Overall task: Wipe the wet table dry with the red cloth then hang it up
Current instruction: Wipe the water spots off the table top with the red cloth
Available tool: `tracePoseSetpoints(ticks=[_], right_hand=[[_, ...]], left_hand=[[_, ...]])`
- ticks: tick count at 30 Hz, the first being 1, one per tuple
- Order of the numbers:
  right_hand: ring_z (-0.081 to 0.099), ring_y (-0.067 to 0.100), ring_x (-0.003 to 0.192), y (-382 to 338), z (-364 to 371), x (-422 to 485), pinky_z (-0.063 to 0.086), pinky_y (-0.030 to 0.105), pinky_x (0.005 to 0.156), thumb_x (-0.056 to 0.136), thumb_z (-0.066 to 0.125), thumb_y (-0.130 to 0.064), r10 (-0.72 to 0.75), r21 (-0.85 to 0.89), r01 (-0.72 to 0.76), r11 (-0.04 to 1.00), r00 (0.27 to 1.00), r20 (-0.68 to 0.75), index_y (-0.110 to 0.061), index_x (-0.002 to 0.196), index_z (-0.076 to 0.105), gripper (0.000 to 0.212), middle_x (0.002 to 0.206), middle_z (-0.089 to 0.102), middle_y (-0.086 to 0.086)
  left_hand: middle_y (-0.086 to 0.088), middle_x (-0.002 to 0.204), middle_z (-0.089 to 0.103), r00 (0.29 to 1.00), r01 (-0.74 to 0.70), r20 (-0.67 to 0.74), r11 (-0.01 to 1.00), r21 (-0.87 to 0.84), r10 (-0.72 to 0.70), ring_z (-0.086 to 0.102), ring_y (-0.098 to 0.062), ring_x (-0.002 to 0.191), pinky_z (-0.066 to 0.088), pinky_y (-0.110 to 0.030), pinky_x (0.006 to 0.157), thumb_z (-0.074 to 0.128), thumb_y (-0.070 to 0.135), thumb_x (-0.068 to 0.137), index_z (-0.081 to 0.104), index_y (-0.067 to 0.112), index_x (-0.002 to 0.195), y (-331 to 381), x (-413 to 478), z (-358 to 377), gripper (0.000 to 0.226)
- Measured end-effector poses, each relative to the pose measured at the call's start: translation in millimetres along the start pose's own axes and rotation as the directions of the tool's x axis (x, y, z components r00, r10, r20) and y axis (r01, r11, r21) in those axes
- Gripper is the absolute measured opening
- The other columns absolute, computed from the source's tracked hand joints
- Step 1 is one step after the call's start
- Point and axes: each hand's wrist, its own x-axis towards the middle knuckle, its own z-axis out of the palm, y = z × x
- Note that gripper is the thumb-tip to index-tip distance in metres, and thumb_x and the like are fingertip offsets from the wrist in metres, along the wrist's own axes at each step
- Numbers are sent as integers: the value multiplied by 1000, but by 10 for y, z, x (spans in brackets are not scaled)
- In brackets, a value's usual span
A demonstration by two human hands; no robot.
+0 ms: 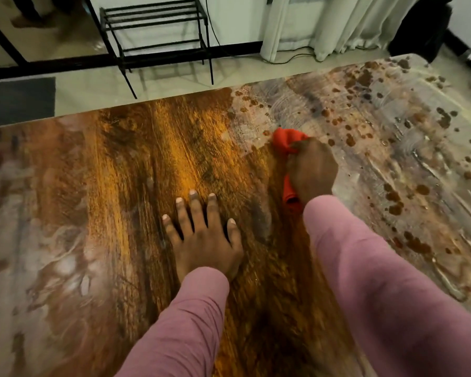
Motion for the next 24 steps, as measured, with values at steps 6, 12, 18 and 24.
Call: tracePoseSetpoints(ticks=[6,12,18,24], right_hand=[[61,32,94,-574,113,-190,53,38,77,77,63,-16,-72,107,70,992,997,18,-19,95,67,18,100,67,8],[58,27,99,-572,152,-220,53,39,77,84,56,-15,-456,89,448,890,882,117,-23,112,68,31,110,64,4],[65,33,89,-343,95,336,51,40,78,81,59,-13,-2,63,2,998,1000,6,-23,109,69,31,101,69,12],[61,27,92,-964,253,-162,54,39,76,81,59,-9,-298,148,288,946,954,44,-17,102,69,25,95,67,5]], left_hand=[[-8,161,14,1000,7,9,999,33,-7,2,-32,147,-2,-57,116,14,54,91,19,26,152,13,2,-6,68],[-7,162,10,1000,7,27,1000,31,-8,0,-32,148,-4,-56,116,10,55,90,17,26,152,18,6,-17,69],[-7,162,7,999,-10,34,1000,-4,10,-3,-31,148,-5,-57,116,10,56,90,15,26,153,3,-1,-31,69],[-10,162,11,998,0,59,1000,29,-2,1,-33,148,-5,-57,115,10,54,90,19,24,153,6,7,-42,70]])
